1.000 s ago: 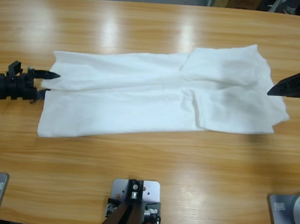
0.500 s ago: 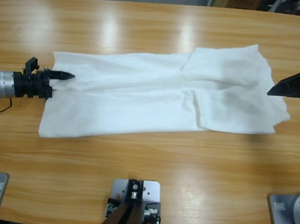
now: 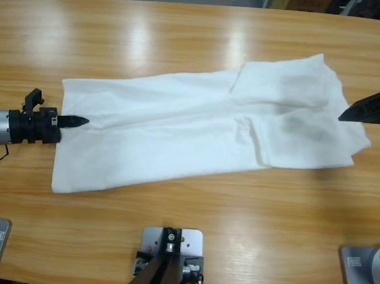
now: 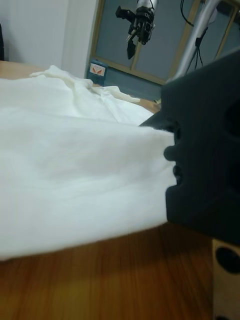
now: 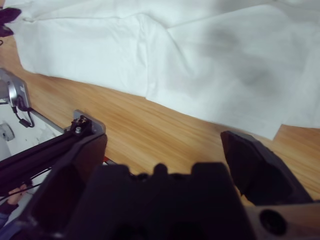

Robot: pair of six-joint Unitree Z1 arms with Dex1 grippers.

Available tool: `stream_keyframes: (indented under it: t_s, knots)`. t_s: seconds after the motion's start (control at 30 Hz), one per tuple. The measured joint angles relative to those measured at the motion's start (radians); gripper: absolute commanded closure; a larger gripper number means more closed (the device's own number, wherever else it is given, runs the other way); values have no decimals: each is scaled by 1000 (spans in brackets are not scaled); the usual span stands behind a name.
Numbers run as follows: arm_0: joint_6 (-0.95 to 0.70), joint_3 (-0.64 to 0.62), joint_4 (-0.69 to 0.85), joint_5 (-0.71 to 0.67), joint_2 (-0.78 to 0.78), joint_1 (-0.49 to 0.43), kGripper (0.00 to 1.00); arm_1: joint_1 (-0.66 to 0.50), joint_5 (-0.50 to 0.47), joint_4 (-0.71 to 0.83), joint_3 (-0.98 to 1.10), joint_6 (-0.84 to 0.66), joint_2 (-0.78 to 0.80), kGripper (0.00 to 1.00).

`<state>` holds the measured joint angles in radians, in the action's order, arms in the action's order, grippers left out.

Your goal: Fold clothes

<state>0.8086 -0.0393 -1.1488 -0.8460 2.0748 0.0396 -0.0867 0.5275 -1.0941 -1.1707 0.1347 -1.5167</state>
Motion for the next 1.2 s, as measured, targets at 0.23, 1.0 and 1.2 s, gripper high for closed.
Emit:
stream_keyframes:
  t_s: [0.23,1.0,1.2]
  knots:
    - [19,-13,-55,-31,27,-130,1000,0,0,0,0,0,4,82]
    - [111,-222,-55,-259,74,-492,1000,0,0,0,0,0,4,82]
    - [203,-266,-87,-299,70,-392,1000,0,0,0,0,0,4,82]
